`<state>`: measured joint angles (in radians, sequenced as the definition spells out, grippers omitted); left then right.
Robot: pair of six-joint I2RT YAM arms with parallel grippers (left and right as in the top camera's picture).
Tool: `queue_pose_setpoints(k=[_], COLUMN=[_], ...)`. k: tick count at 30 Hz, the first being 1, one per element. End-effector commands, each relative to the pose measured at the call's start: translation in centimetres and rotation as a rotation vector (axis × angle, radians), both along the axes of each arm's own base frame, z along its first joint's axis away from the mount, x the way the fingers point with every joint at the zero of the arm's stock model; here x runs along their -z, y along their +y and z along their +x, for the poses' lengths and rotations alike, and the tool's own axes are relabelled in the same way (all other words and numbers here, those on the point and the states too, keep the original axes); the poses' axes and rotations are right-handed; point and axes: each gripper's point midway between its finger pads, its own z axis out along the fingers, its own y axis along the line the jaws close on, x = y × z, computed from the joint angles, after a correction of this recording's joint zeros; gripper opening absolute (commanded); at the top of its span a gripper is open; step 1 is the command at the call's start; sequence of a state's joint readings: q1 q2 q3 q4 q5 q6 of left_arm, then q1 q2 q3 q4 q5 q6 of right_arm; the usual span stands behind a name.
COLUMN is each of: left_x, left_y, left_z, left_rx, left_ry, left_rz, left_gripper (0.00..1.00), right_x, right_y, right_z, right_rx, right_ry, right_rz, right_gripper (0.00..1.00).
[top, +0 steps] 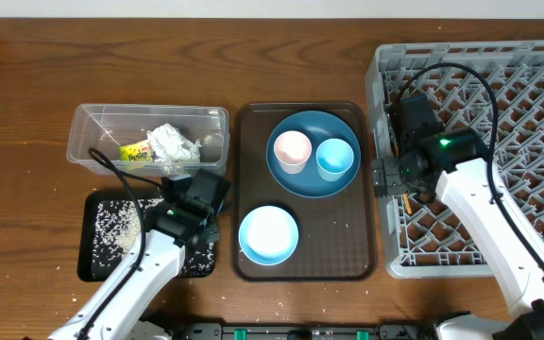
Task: Sort waste into correct bins and load items into the dishwasher rack
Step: 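Carry the carrot left over the black rice tray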
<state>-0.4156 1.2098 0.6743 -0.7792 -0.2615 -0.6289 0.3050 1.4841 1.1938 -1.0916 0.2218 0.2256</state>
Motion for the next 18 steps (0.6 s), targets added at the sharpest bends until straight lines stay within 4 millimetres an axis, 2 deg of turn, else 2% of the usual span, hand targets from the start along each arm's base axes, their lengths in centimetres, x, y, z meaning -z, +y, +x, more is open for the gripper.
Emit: queue_pose_setpoints(k=[1,7,18], left_x=[0.1,0.5,1.6], left_y=[0.3,0.2,-0.3], left_z=[0.2,0.6,-0.5], left_rx=[0.002,0.023,0.033], left_ry=[-0.014,-0.030,0.015], left_rz=[0.014,0.011,-0.026], left_gripper=[0.08,0.07,0.12], right_x=[-0.3,-0.3,-0.3], right_y=[-0.6,-0.6,-0.6], right_z=[0.0,0.0,0.0], right_rx=[0.016,0.016,0.016], right_ry=[-0.012,-0.012,-0.013], right_rz=[-0.010,-0.010,-0.009], right_gripper=[0.99,0.99,0.99])
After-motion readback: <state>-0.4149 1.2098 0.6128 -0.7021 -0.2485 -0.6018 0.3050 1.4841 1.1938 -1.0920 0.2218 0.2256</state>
